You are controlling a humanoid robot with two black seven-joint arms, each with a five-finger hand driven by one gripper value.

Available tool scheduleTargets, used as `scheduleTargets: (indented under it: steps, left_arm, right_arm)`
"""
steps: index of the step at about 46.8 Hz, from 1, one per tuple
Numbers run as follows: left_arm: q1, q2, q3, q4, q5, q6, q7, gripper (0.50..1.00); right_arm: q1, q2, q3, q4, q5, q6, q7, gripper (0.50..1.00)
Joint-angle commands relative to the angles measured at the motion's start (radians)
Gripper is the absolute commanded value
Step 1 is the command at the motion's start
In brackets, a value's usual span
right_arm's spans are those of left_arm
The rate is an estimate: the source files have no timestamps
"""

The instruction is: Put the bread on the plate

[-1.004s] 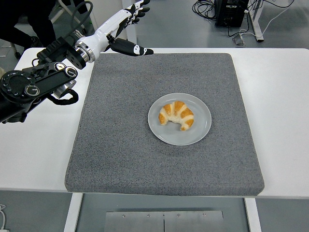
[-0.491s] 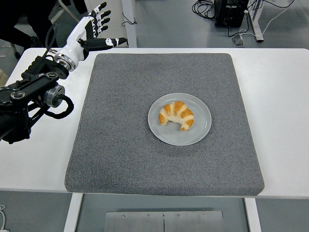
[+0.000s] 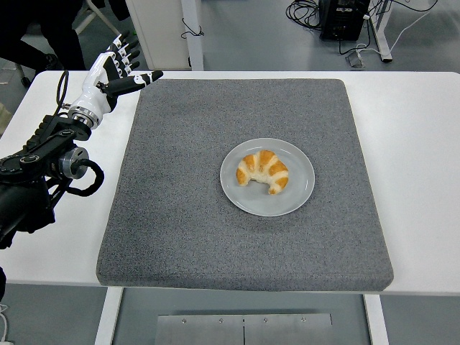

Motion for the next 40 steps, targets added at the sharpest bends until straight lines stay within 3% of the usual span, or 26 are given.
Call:
scheduleTargets:
  steps: [1,20,29,40]
  left_arm:
    - [0.001,-0.006,0.001,0.013,-0.001,-0.001,0.003,0.978]
    - [-0.001,-0.025,-0.017,0.056,-0.089,-0.035,0.011,0.980]
    - [-0.001,-0.068,-0.025,0.155,-0.139,-0.074,0.044,0.980]
    - [-0.001,-0.085,-0.022,0.166,-0.168,-0.074,0.044,0.980]
  right_arm:
    - [0.000,0.000,-0.001,-0.001,0.000,0.000,0.000,1.000]
    - [-0.002,0.000,-0.002,0.002,0.000,0.004,0.000,1.000]
    - [-0.005,0.000,-0.004,0.010,-0.002,0.004,0.000,1.000]
    - [-0.022,0.000,-0.001,0.013,0.000,0.003,-0.002,1.000]
